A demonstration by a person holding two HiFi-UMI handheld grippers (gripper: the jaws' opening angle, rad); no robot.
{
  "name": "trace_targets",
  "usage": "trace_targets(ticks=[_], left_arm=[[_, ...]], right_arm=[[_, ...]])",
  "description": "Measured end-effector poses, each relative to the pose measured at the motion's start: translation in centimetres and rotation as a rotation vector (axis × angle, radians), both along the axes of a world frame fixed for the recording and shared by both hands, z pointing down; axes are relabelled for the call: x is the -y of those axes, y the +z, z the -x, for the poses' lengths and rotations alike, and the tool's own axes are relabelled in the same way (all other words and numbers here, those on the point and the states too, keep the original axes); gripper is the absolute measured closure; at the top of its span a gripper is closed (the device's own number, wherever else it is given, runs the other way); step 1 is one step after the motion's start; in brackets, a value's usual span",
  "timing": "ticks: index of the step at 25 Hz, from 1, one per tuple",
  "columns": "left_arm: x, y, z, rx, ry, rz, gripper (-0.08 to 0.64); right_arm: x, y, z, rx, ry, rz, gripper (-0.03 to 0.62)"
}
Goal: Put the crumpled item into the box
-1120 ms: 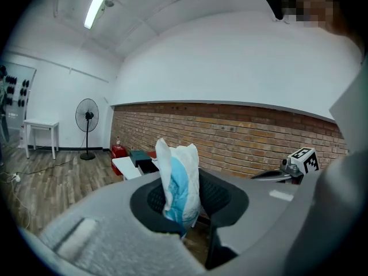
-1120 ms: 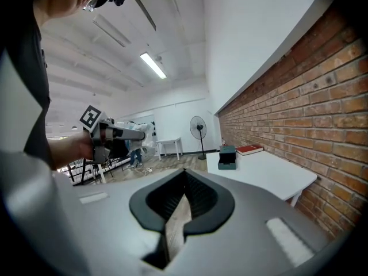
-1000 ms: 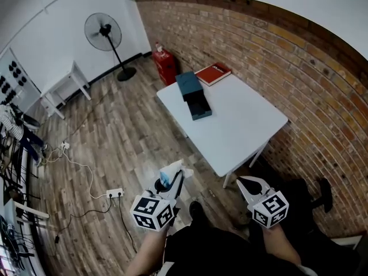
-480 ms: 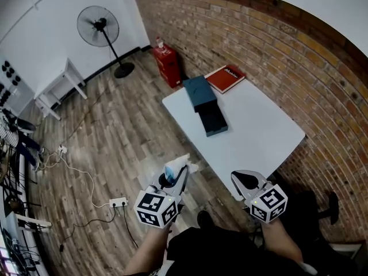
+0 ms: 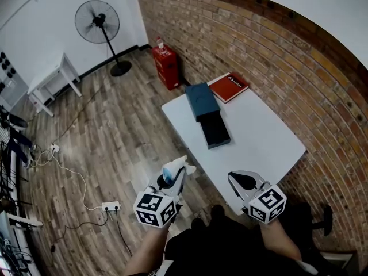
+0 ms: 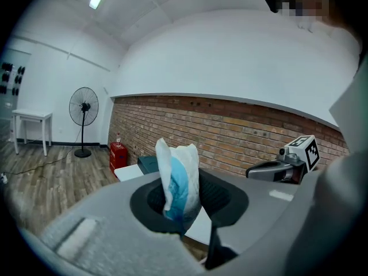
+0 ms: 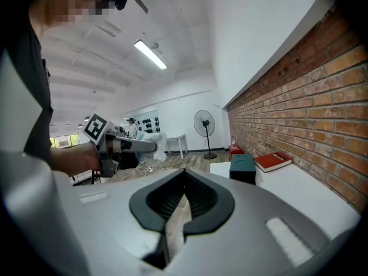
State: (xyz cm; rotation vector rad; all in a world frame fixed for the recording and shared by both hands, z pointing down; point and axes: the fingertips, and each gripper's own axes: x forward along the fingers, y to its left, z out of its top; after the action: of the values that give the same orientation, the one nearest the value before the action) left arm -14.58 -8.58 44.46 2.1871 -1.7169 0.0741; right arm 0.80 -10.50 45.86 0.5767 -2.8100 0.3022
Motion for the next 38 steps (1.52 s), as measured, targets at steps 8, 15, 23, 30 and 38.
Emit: trace_targets(ticks=[8, 15, 23, 30, 38], left_arm=[[6.0, -1.1, -0.5, 0.019, -0.004, 0.003, 0.478], [10.0, -0.8, -0.7, 0.047, 0.002, 0.032, 0.477], [13.7, 0.9, 2.8, 0.021, 0.051, 0.036, 0.477], [15.4, 2.0, 7.1, -0.020, 0.194, 0.035, 0.477], [18.2, 2.7, 12.6, -0.030, 0.245, 0.031, 0.477]], right_arm=[[6.8, -0.3, -0.2, 0.008, -0.009, 0.006, 0.591], [10.6, 0.8, -1.7, 0.038, 0.006, 0.057, 0.591], [13.9, 2.9, 1.3, -0.016, 0.068, 0.081, 0.591], [14.4, 2.5, 10.6, -0.032, 0.092, 0.076, 0.591], [13.5, 2.2, 17.2, -0.082, 0.056, 0.030, 0.591]])
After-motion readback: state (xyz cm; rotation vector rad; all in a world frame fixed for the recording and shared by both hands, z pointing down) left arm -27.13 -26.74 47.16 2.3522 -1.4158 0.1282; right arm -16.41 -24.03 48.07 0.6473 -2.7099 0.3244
